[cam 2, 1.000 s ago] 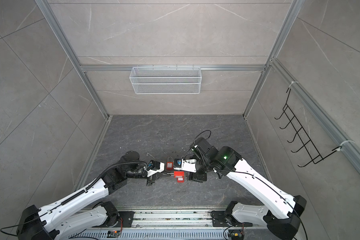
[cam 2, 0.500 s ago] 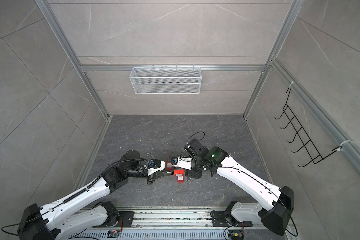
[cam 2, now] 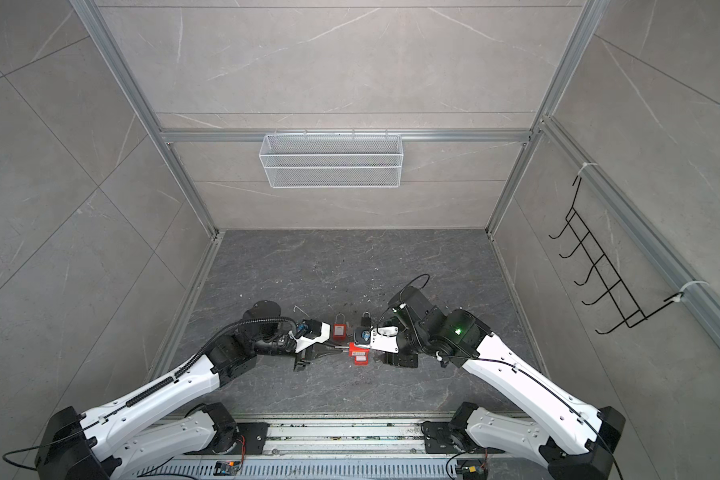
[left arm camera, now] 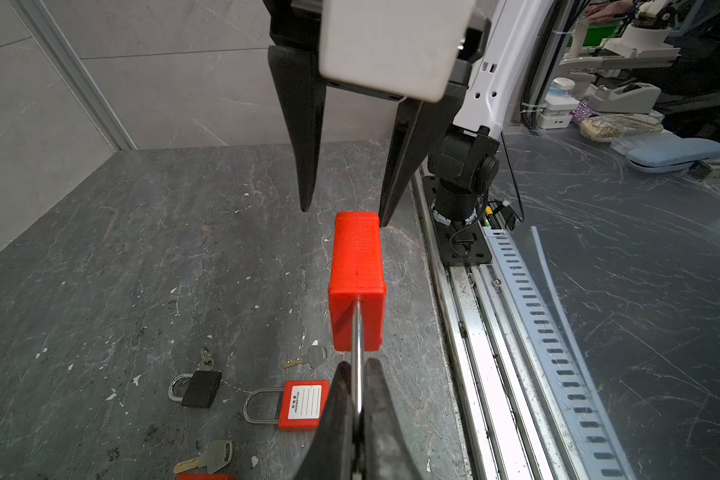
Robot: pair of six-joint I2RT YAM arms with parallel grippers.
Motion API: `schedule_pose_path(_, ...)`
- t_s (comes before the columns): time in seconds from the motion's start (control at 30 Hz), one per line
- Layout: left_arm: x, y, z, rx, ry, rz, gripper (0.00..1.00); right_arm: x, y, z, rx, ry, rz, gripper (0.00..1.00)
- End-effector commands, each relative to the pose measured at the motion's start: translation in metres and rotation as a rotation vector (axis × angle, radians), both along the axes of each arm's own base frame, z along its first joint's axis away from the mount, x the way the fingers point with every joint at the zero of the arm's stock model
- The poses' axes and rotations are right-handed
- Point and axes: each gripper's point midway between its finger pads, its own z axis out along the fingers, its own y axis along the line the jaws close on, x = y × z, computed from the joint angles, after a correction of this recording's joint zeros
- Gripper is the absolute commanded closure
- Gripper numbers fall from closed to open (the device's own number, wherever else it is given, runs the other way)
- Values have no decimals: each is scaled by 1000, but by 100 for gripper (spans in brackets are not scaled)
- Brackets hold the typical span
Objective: Lock with the key
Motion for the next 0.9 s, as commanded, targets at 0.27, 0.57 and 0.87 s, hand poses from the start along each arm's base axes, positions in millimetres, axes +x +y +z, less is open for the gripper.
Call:
schedule_pose_path(0.27, -7, -4, 25, -20, -63, -75, 100, -11, 12, -3, -4, 100, 83, 72)
schedule_pose_path(0.57, -7, 1, 25, 30, -91, -79, 100, -13, 8, -14, -23, 116, 73, 91)
schedule_pose_path(0.87, -6, 14, 25, 60, -110, -65, 100, -9, -8, -27, -48, 123, 30, 94)
